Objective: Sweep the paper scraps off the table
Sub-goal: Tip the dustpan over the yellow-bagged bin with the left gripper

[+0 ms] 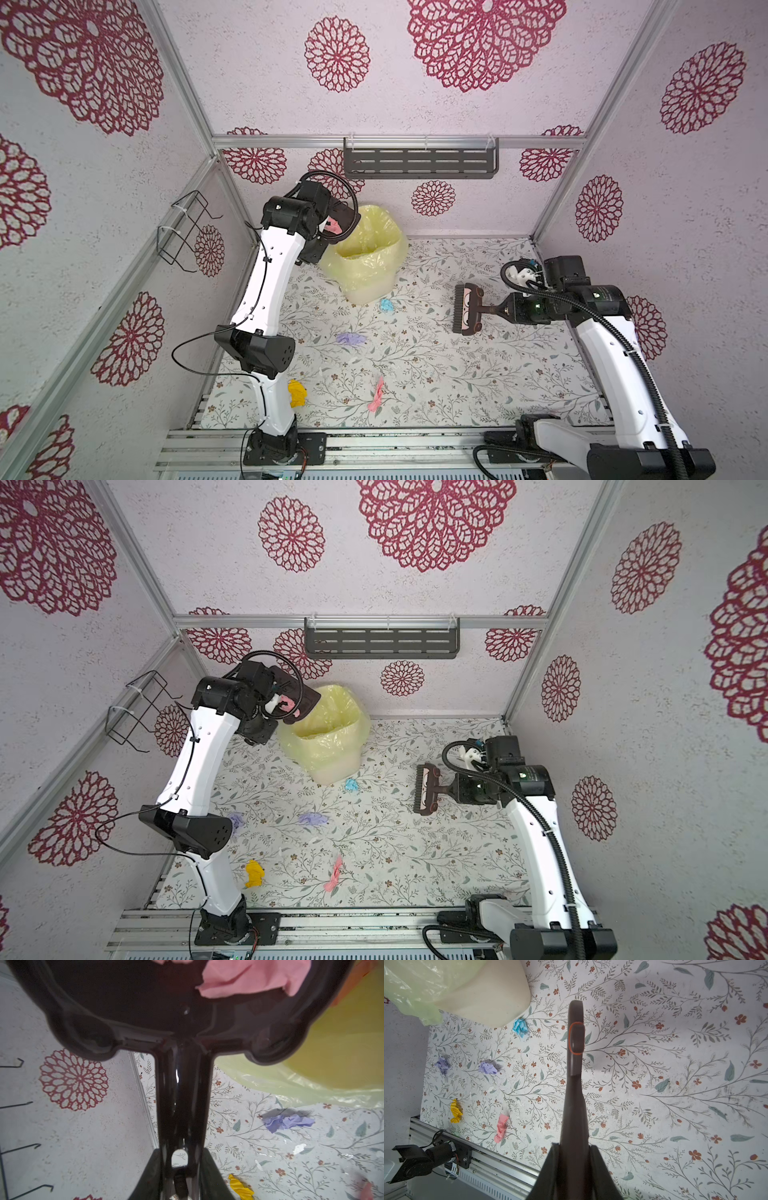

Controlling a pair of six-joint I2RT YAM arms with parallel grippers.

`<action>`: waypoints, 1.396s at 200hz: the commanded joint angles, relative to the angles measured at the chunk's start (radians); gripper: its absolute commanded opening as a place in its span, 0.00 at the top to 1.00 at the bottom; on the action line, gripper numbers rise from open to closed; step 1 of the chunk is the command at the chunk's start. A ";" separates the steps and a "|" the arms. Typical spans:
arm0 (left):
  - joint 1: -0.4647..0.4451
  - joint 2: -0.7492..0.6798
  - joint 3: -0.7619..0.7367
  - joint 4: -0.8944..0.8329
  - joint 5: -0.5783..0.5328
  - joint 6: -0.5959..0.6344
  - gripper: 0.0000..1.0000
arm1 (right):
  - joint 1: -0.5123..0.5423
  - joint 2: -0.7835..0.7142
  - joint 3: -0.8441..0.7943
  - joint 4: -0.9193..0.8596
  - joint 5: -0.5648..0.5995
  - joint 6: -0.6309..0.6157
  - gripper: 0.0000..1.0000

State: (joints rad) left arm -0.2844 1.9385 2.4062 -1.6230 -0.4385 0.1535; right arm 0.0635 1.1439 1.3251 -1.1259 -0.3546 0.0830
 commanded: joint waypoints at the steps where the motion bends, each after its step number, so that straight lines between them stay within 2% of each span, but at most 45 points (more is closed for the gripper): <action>1: -0.028 0.016 0.025 0.056 -0.093 0.071 1.00 | -0.002 -0.005 0.029 0.016 -0.044 0.028 1.00; 55: -0.091 0.015 -0.008 0.121 -0.285 0.168 1.00 | -0.002 -0.013 0.022 0.010 -0.071 0.042 1.00; 114: -0.152 -0.014 -0.162 0.283 -0.523 0.349 1.00 | -0.003 -0.030 0.036 -0.008 -0.076 0.044 1.00; 155: -0.190 -0.042 -0.200 0.390 -0.614 0.450 1.00 | -0.002 -0.042 0.021 -0.007 -0.082 0.046 1.00; 186: -0.193 -0.057 -0.222 0.398 -0.622 0.455 1.00 | -0.003 -0.048 0.018 -0.008 -0.082 0.044 1.00; 224: -0.194 -0.072 -0.194 0.367 -0.595 0.404 1.00 | -0.002 -0.055 -0.011 0.006 -0.102 0.044 1.00; 255: -0.193 -0.085 -0.135 0.320 -0.494 0.285 1.00 | 0.001 -0.062 -0.036 0.018 -0.128 0.049 1.00; 279: -0.192 -0.128 -0.169 0.311 -0.415 0.204 1.00 | 0.016 -0.074 -0.064 0.035 -0.147 0.061 1.00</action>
State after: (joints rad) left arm -0.4789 1.8919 2.2341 -1.3052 -0.9443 0.4770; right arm 0.0658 1.1088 1.2701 -1.1244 -0.4465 0.1223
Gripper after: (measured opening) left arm 0.285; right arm 0.221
